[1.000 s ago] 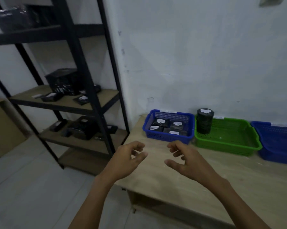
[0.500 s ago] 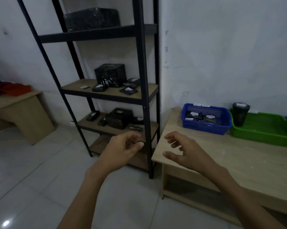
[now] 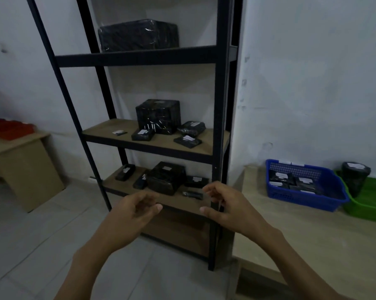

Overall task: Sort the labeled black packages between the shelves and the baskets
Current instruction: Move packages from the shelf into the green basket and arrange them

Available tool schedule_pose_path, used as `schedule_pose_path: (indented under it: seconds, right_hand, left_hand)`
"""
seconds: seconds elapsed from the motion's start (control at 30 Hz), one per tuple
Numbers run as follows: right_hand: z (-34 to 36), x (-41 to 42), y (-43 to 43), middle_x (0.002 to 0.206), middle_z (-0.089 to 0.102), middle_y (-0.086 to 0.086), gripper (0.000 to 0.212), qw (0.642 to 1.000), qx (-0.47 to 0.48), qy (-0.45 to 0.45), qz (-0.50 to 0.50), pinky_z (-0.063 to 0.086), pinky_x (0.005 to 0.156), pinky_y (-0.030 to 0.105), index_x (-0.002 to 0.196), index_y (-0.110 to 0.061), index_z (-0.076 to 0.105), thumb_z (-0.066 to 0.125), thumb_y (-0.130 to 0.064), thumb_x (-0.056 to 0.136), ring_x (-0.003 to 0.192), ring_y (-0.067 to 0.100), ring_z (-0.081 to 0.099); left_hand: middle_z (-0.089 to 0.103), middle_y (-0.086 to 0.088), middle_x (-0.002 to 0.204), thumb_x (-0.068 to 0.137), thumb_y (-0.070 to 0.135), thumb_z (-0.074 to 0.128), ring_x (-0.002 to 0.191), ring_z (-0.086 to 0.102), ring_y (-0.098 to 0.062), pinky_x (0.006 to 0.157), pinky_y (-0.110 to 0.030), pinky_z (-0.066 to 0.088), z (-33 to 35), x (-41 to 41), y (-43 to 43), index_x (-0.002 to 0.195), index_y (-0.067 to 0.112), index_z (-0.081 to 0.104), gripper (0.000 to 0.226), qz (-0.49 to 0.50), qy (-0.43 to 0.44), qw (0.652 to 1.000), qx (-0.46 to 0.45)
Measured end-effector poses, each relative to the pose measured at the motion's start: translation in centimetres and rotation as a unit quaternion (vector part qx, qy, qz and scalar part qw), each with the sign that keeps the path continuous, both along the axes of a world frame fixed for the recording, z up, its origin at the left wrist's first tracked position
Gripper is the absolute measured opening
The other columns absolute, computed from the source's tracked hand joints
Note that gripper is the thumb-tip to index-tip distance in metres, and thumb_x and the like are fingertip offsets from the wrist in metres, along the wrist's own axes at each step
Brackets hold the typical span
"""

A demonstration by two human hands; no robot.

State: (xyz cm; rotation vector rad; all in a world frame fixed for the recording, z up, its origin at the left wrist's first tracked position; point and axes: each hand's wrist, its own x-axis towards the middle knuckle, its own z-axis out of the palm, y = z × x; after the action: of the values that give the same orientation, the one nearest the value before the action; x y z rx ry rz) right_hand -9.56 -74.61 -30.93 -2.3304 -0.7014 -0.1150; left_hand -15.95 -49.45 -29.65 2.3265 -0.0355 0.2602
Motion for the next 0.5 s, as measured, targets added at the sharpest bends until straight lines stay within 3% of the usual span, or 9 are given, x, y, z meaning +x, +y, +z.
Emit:
schedule_pose_path:
  seconds: [0.3, 0.4, 0.5]
  right_hand:
    - [-1.2, 10.0, 14.2, 0.116, 0.052, -0.017, 0.04, 1.0, 0.007, 0.016, -0.016, 0.049, 0.084, 0.018, 0.115, -0.041, 0.048, 0.066, -0.046, 0.08, 0.104, -0.002, 0.053]
    - [-1.9, 12.4, 19.2, 0.115, 0.053, -0.014, 0.038, 0.998, 0.021, 0.025, -0.05, 0.052, 0.085, 0.024, 0.112, -0.04, 0.049, 0.069, -0.041, 0.08, 0.103, 0.002, 0.054]
    - [-2.1, 14.6, 23.8, 0.115, 0.055, -0.009, 0.036, 0.996, 0.044, 0.045, -0.069, 0.054, 0.087, 0.033, 0.109, -0.038, 0.051, 0.071, -0.036, 0.08, 0.102, 0.005, 0.056]
  left_hand:
    - [0.065, 0.015, 0.096, 0.088, 0.031, 0.065, 0.089, 0.056, 0.016, 0.069, -0.001, 0.042, -2.5, 9.8, 14.8, 0.105, 0.028, 0.063, 0.017, -0.014, 0.016, 0.999, -0.029]
    - [0.067, 0.013, 0.094, 0.088, 0.03, 0.066, 0.088, 0.061, 0.008, 0.073, -0.008, 0.046, -3.1, 13.5, 20.5, 0.104, 0.03, 0.064, 0.016, -0.041, 0.028, 0.998, -0.028]
    - [0.067, 0.009, 0.097, 0.088, 0.03, 0.066, 0.091, 0.063, 0.001, 0.075, -0.005, 0.045, -3.0, 17.3, 25.3, 0.11, 0.023, 0.064, 0.023, -0.058, 0.029, 0.998, -0.024]
